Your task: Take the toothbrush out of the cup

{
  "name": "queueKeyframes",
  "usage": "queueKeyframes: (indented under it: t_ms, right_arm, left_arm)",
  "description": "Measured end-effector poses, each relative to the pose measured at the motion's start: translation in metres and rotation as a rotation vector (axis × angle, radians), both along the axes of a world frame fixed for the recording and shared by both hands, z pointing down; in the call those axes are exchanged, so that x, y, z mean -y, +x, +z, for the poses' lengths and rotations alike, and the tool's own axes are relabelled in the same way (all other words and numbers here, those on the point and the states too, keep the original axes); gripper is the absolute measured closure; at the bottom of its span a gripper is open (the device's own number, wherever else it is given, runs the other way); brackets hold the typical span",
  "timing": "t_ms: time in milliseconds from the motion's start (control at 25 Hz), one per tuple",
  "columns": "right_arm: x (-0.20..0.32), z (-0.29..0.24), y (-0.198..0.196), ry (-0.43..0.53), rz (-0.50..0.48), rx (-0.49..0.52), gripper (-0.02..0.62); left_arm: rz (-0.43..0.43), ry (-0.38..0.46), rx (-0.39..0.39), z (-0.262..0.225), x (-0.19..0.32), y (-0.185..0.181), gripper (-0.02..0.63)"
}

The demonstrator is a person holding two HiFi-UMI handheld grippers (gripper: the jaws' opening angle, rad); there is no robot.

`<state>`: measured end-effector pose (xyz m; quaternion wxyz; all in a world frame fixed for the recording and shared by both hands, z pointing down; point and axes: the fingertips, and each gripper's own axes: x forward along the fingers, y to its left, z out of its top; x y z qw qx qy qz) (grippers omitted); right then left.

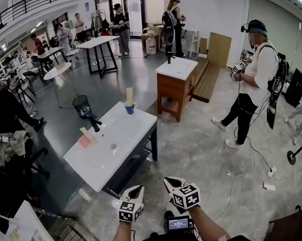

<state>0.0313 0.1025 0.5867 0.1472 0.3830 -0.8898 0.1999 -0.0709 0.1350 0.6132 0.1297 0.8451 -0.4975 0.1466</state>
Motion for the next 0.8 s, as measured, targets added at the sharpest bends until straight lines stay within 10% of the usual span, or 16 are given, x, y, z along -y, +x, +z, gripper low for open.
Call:
queueKeyframes:
  t_ms: [800]
  right_arm:
    - [0.15,-0.001,0.028,-0.014,-0.083,0.034,0.588]
  left_arm:
    - [-0.113,0.0,0.048,-0.007,0.135,0.019,0.597]
